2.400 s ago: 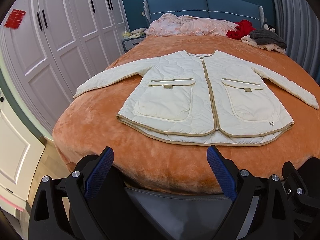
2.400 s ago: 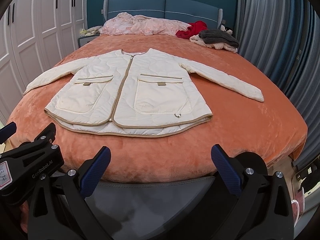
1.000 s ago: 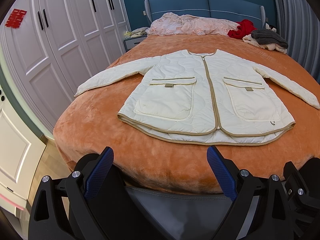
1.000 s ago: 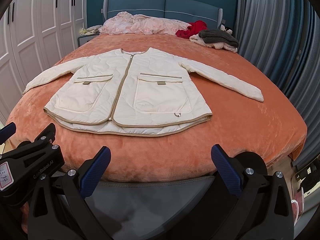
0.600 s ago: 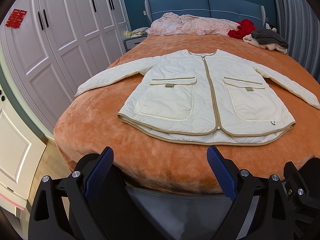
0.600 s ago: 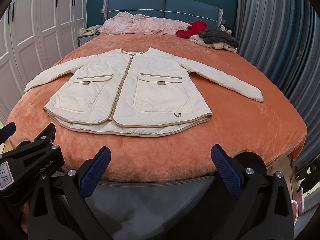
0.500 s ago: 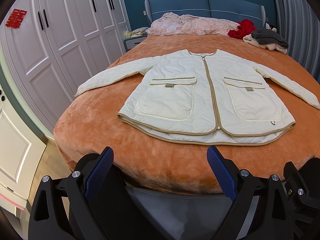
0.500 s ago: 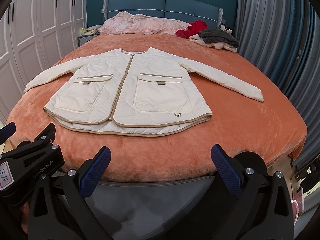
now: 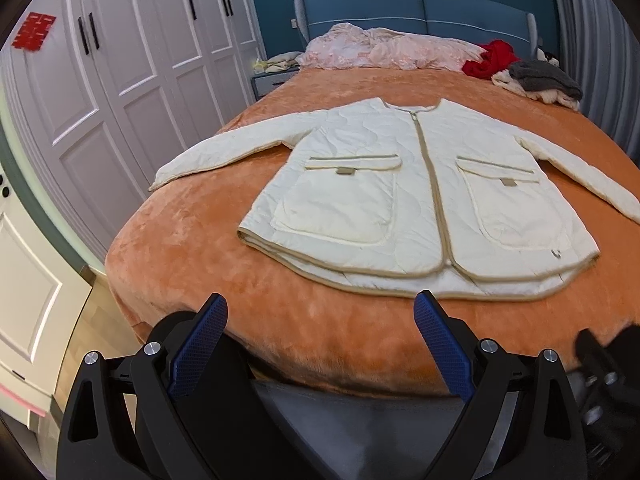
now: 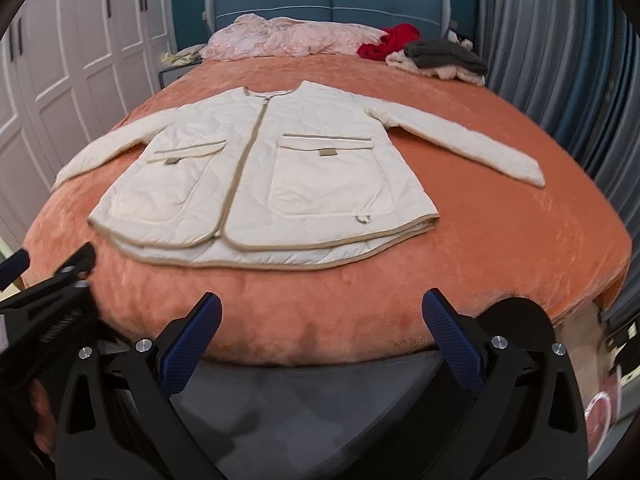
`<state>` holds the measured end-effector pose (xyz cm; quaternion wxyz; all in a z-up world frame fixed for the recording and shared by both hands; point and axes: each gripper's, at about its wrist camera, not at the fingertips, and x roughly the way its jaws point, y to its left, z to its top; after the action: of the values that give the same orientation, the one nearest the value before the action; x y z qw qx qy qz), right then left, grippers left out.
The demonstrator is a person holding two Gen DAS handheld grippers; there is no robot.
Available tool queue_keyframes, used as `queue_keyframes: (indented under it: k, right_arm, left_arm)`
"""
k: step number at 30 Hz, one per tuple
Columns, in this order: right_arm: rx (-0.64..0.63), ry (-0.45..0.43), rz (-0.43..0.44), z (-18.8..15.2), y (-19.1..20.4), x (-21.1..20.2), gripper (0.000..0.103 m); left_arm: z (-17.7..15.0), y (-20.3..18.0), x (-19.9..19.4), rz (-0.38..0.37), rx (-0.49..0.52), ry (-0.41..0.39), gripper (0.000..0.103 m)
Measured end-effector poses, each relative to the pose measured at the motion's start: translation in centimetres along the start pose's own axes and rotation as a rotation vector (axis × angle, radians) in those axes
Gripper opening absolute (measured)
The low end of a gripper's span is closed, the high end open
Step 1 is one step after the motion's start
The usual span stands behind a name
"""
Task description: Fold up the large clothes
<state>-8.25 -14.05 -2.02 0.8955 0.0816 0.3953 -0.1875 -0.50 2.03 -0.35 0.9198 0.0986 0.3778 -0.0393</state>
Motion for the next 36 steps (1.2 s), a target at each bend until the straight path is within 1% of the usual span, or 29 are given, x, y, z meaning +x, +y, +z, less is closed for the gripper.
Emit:
queue_keyframes:
  k: [4,7,9,11,15,17,20,23,25,29,32,33,34,36]
  right_arm:
    - [0.084,0.002,0.000,2.0,-4.0,2.1,0.098]
    - [0.187,0.002,-0.003,4.4,-8.7,4.1,0.098]
    - [0.276,0.005,-0.005,6.0,-12.1,5.5,0.098]
    - [0.390,0.014,-0.005,7.5,-16.5,7.6,0.098]
    - [0.596,0.018,-0.042,9.7,-25.4,12.1,0.098]
    - [0.655,0.010,-0.075,10.8,-29.1,14.1,0.098]
    - [0.709,0.005,-0.125,12.2,-33.4,16.8,0.098]
    - [0.772,-0.011,-0.151,13.1,-37.0,19.1,0.098]
    - [0.818,-0.006,-0.172,13.5,-38.9,20.9,0.098]
    - [0.897,0.000,-0.199,13.8,-41.6,23.9,0.098]
    - [0.945,-0.024,-0.201,14.1,-43.0,25.5,0.098]
    - [0.951,-0.037,-0.204,14.3,-43.2,25.9,0.094]
    - [0.947,-0.042,-0.202,14.7,-43.4,26.3,0.083]
    - [0.926,-0.032,-0.209,15.7,-43.3,27.2,0.071]
  left_arm:
    - [1.3,0.4,2.0,0.003,-0.024,0.010,0.092]
    - [2.5,0.1,3.6,0.017,-0.021,0.008,0.092]
    - [3.4,0.0,4.7,0.021,-0.030,0.007,0.092]
    - [4.2,-0.2,5.9,0.016,-0.041,0.017,0.092]
    - [6.0,-0.8,8.5,0.022,-0.057,0.043,0.092]
    - [6.6,-1.0,9.6,0.031,-0.065,0.049,0.092]
    - [7.6,-1.3,11.5,0.051,-0.089,0.062,0.092]
    - [8.5,-1.3,13.5,0.064,-0.116,0.084,0.092]
    - [8.9,-1.4,14.6,0.072,-0.131,0.097,0.092]
    - [9.7,-1.6,16.7,0.099,-0.130,0.114,0.092]
    - [10.1,-1.7,17.7,0.117,-0.123,0.114,0.092]
    - [10.2,-1.7,18.0,0.121,-0.122,0.116,0.092]
    - [10.3,-1.6,18.3,0.126,-0.122,0.118,0.092]
    - [10.4,-1.4,19.1,0.134,-0.124,0.128,0.092]
